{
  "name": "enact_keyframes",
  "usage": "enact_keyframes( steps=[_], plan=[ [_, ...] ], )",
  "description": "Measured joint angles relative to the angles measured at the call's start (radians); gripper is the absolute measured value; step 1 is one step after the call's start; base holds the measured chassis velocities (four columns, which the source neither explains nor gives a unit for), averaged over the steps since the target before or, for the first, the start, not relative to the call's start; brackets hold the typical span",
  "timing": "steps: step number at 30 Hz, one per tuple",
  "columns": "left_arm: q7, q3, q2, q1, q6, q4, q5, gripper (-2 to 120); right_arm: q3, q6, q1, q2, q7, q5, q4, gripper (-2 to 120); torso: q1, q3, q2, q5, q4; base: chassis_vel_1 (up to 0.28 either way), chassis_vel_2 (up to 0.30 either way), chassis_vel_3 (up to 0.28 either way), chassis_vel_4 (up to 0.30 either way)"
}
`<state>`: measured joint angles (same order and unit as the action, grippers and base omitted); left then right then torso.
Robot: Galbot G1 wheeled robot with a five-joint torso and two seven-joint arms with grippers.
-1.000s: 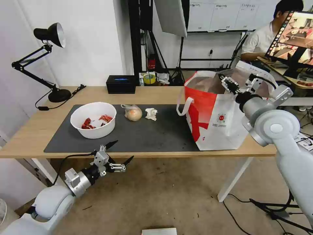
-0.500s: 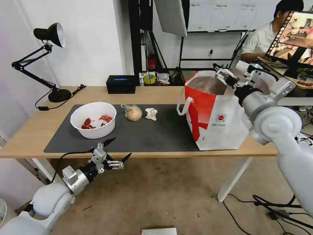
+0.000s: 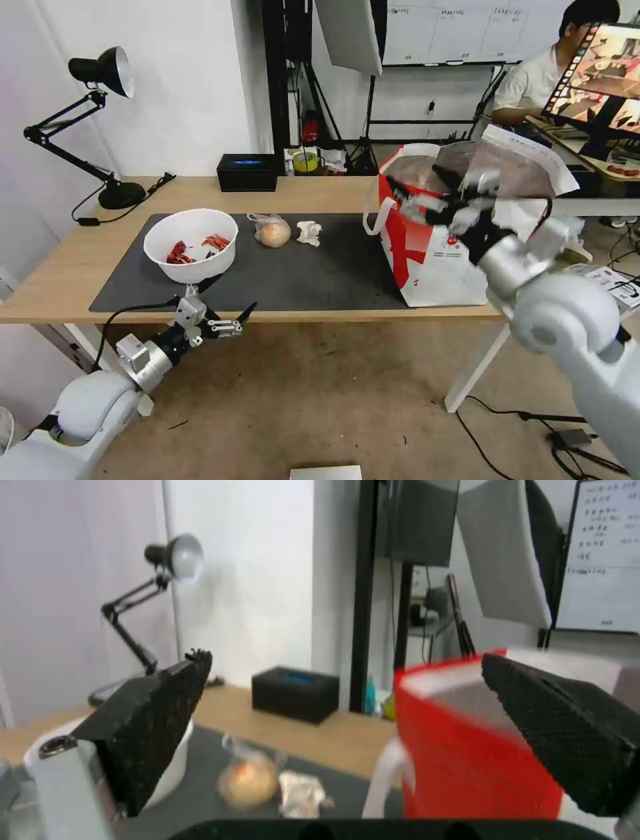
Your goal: Pick up the trash from the table and place it into the takeout bag.
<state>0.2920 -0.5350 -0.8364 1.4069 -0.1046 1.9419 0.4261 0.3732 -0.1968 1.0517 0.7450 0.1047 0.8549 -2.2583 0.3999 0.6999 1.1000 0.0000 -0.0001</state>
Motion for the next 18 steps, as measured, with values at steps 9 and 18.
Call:
enact_keyframes(
  steps=[9, 18],
  plan=[
    [-0.128, -0.064, -0.051, 0.076, 0.009, 0.011, -0.030, 100, 0.047, 0.085, 0.268, 0.056, 0.004, -0.228, -0.029, 100, 0.000, 0.000, 0.000, -0.0001, 0.0000, 0.000, 0.000, 0.000, 0.000],
    [-0.192, -0.130, -0.091, 0.173, 0.012, 0.006, 0.028, 100, 0.055, 0.250, 0.509, 0.157, 0.058, -0.348, 0.017, 100, 0.000, 0.000, 0.000, 0.0001, 0.0000, 0.000, 0.000, 0.000, 0.000]
  ],
)
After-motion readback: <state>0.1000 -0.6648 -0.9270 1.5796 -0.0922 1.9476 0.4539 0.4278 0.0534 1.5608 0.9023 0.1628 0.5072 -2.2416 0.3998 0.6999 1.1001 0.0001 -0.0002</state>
